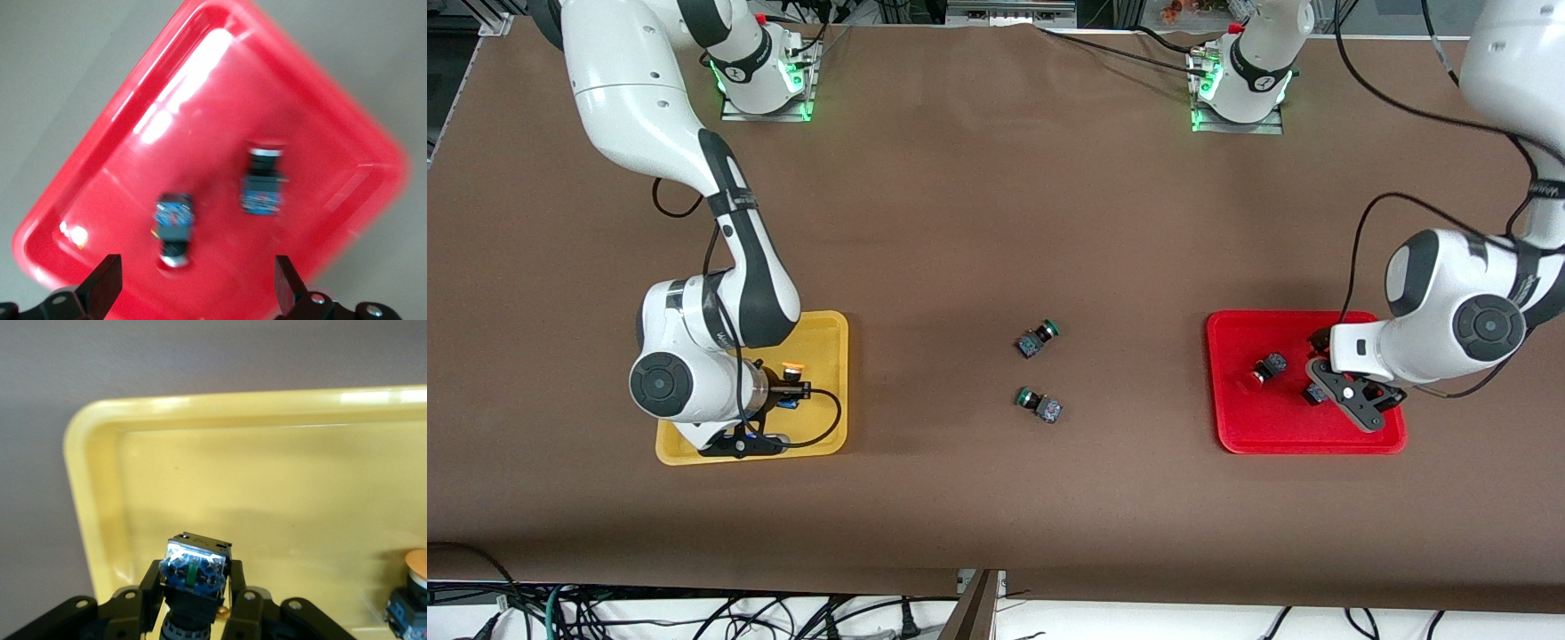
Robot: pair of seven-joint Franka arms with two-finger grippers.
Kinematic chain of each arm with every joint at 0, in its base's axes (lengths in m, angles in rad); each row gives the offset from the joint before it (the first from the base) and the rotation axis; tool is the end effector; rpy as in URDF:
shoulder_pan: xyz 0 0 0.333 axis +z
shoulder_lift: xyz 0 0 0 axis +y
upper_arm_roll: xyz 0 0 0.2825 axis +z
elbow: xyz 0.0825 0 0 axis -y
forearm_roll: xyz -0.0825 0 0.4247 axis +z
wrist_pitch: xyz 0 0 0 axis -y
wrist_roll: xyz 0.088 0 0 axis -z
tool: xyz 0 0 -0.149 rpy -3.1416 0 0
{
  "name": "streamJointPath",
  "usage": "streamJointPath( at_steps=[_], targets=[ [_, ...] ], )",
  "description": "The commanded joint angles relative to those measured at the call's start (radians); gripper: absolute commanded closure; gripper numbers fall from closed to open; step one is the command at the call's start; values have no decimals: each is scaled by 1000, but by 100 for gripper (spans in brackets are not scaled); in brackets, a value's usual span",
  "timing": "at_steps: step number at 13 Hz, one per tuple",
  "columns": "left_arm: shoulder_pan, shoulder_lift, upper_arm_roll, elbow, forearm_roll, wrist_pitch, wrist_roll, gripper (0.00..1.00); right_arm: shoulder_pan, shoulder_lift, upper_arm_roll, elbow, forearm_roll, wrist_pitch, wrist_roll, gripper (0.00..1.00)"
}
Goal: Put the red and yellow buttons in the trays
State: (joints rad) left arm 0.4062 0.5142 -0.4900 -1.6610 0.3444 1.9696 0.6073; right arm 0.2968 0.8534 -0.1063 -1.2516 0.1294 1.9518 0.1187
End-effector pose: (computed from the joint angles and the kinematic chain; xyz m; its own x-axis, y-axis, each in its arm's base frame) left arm 0.6721 -0.0067 0.2352 0.6803 -0.7178 -0.1482 -0.7226 -0.6907 0.0278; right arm 0.7211 0.1656 0.1530 0.9875 0.0455 -0.1509 0.0439 -0.9989 -0.0138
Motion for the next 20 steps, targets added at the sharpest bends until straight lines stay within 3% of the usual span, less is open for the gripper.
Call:
streamJointPath(
  at_steps=[1, 3, 4, 5, 7, 10, 11, 13, 14, 15, 17, 18, 20],
  targets=[
    [-3, -120, -61, 73, -63, -267, -156, 0, -5, -16, 13, -96, 4, 90, -33, 99],
    [0, -141, -84, 205, -105, -468, -254, 0, -5, -17, 13, -164, 3, 168, -45, 96],
    [2, -152, -87, 271, -110, -545, -291, 0, -5, -20, 11, -161, 4, 164, -51, 62],
    [2, -161, -87, 340, -111, -592, -322, 0, -5, -34, 11, -158, 4, 154, -51, 2],
    [-1, -163, -87, 447, -123, -726, -378, 0, -11, -79, 10, -128, -10, 43, -60, 0],
    [-12, -174, -67, 455, -128, -715, -396, 0, -16, -118, -9, -11, -13, -173, -123, 0],
    [-89, -218, 24, 426, -154, -675, -437, 0, -16, -148, -39, -8, -13, -219, -173, 0],
    [-264, -301, 300, 315, -319, -554, -562, 0, -15, -220, -88, -8, -19, -316, -279, 0],
    [-315, -357, 400, 222, -419, -493, -602, 0, -15, -253, -108, -8, -22, -367, -301, 0],
    [-358, -440, 462, 105, -445, -406, -609, 0, -15, -281, -124, -8, -27, -423, -301, 0],
    [-414, -587, 479, -63, -362, -313, -600, 0, -15, -336, -137, -8, -57, -546, -298, 0],
    [-450, -615, 482, -80, -296, -316, -594, 0, -13, -367, -153, -8, -59, -607, -291, 0],
    [-463, -602, 493, -65, -292, -327, -594, 0, -18, -430, -168, -11, -62, -657, -289, 0]
  ],
)
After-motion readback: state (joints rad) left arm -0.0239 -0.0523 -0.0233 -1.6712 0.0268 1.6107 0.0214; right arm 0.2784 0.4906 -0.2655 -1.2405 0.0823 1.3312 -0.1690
